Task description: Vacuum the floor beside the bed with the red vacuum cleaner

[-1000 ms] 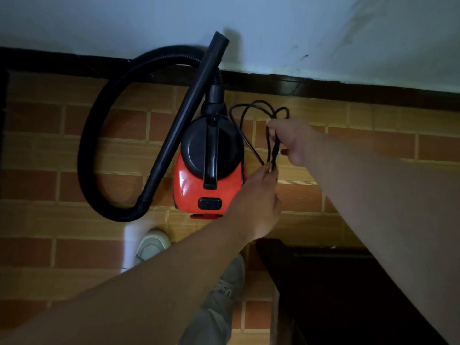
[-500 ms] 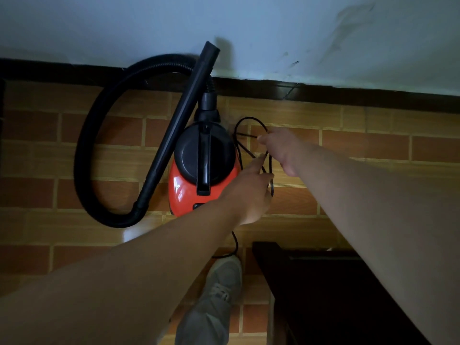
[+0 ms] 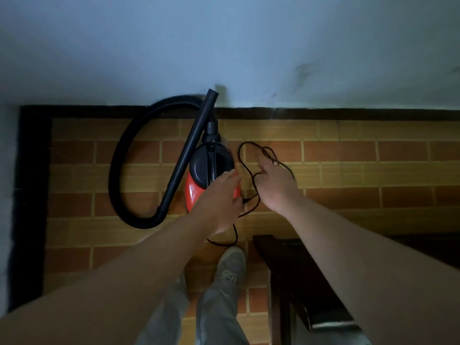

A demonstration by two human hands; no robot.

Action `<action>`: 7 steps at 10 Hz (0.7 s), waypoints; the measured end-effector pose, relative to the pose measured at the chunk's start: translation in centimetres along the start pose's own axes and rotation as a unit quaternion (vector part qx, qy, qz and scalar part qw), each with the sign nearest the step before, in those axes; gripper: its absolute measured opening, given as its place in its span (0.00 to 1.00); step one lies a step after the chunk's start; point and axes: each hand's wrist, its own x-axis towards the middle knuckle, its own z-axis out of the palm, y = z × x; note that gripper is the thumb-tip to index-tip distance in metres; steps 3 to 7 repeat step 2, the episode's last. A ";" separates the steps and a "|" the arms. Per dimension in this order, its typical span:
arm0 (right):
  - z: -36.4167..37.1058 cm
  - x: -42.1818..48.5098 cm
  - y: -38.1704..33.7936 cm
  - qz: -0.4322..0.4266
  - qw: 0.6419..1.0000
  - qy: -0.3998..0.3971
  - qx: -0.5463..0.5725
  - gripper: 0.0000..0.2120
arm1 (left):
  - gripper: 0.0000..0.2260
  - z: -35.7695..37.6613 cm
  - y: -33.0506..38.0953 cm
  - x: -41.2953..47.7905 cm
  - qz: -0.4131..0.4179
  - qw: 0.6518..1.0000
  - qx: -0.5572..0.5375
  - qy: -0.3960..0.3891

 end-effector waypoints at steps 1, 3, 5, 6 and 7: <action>-3.0 -7.8 -3.4 -0.016 1.000 0.008 -0.020 0.18 | 0.28 -3.6 2.6 -6.6 -0.013 1.000 0.021 0.011; -6.7 -15.3 -7.2 -0.048 0.998 0.030 -0.035 0.16 | 0.28 -7.8 6.3 -13.5 0.006 0.998 0.039 0.046; -6.7 -15.3 -7.2 -0.048 0.998 0.030 -0.035 0.16 | 0.28 -7.8 6.3 -13.5 0.006 0.998 0.039 0.046; -6.7 -15.3 -7.2 -0.048 0.998 0.030 -0.035 0.16 | 0.28 -7.8 6.3 -13.5 0.006 0.998 0.039 0.046; -6.7 -15.3 -7.2 -0.048 0.998 0.030 -0.035 0.16 | 0.28 -7.8 6.3 -13.5 0.006 0.998 0.039 0.046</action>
